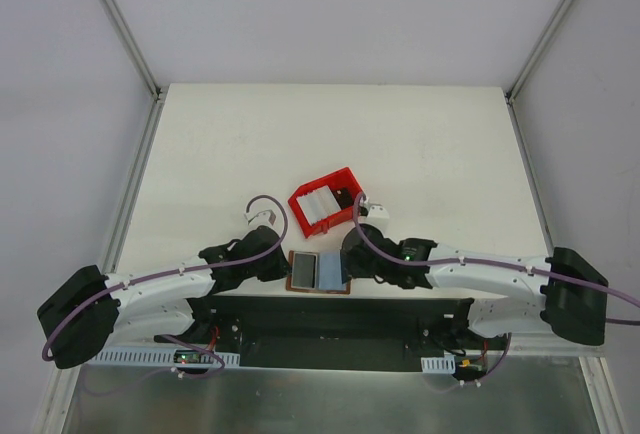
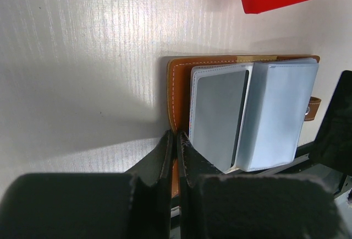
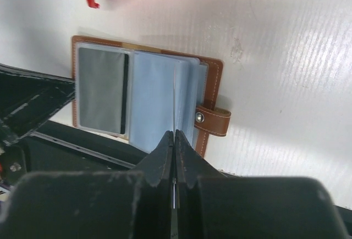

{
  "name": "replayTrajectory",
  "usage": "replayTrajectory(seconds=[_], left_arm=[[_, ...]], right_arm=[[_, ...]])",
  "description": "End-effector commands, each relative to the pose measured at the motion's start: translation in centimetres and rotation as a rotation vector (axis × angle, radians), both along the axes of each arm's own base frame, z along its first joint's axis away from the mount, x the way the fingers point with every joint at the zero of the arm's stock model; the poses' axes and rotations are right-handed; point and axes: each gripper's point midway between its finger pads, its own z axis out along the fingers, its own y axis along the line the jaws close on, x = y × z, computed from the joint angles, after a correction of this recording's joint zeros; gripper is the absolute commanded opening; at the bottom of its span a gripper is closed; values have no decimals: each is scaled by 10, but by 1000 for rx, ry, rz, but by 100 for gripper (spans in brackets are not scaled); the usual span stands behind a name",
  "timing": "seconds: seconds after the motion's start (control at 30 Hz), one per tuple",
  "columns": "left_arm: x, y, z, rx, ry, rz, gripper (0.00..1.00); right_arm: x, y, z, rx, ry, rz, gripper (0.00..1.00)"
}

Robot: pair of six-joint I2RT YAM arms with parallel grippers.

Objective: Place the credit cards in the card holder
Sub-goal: Turn over the card slot in the card holder.

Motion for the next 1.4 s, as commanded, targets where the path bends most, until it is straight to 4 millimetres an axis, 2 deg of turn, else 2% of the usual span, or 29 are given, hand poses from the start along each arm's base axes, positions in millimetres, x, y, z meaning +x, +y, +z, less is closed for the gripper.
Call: replayTrajectory(seconds=[0.0, 0.23, 0.37, 0.53, 0.7, 0.83, 1.07, 1.17, 1.37], left_arm=[[-4, 8, -10, 45, 11, 4, 0], [-4, 7, -9, 40, 11, 0, 0], [-4, 7, -10, 41, 12, -1, 0], [-4, 6, -10, 39, 10, -10, 0], [-4, 5, -10, 40, 13, -15, 0], [-4, 4, -11, 38, 15, -16, 0], [-3, 1, -11, 26, 10, -15, 0], [-2, -3, -12, 6, 13, -9, 0], [-5, 1, -20, -6, 39, 34, 0]], right_arm=[[-1, 4, -10, -24, 34, -2, 1], [-3, 13, -18, -32, 65, 18, 1], [0, 20, -6, 0, 36, 35, 1], [2, 26, 11, -34, 17, 81, 1], [4, 27, 18, -93, 5, 96, 1], [2, 42, 19, -68, 15, 143, 1], [-4, 80, 4, -3, 69, 236, 1], [-1, 95, 9, 75, 46, 257, 1], [8, 69, 9, 120, 9, 155, 1]])
